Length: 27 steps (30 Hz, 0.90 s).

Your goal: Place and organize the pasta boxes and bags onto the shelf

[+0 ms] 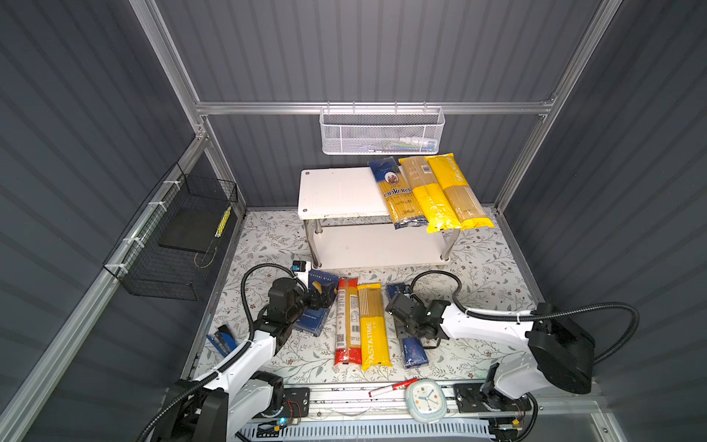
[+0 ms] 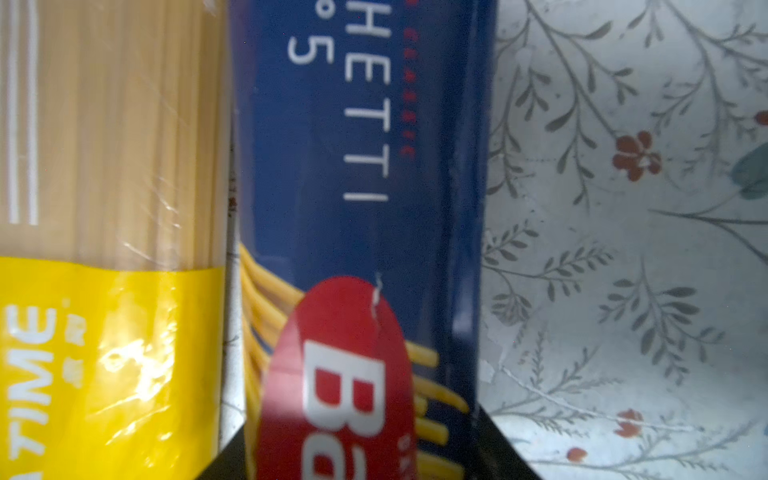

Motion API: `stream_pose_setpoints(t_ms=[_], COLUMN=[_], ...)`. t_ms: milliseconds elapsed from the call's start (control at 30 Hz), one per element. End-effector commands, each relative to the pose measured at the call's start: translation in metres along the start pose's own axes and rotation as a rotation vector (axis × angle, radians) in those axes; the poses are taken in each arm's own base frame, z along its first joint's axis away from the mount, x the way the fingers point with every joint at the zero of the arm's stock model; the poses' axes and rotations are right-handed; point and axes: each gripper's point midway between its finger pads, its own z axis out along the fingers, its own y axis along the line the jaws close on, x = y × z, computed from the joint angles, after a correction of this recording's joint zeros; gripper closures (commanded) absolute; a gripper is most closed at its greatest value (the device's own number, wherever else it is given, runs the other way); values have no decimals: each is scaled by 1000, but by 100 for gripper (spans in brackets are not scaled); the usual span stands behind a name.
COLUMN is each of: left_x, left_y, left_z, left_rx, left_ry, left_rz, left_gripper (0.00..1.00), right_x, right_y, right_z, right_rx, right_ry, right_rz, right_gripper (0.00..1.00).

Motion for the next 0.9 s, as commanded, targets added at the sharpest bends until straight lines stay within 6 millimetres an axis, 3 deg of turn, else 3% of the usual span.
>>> stream_pose_setpoints(t_ms=[0,267,600,867], left_x=[-10,-10,-9,-9], left_y=[-4,-5,-4,-4], left_z=[-3,-3,-2,-2], left_rx=[11,11,13,14], left_ry=[-24,-24,-20,-20], left_rz=[9,9,7,5], left_gripper=[0,0,1,1], right_x=[-39,-82,-110,-131], right_y=[16,29,48,64], right_z=[-25,-87,-171,-215], right_rx=[-97,-192,-244,-259], right_ry=[-170,-322,-432,-506], right_rz=[54,29,-74,-145], right_gripper=[66,70,68,68])
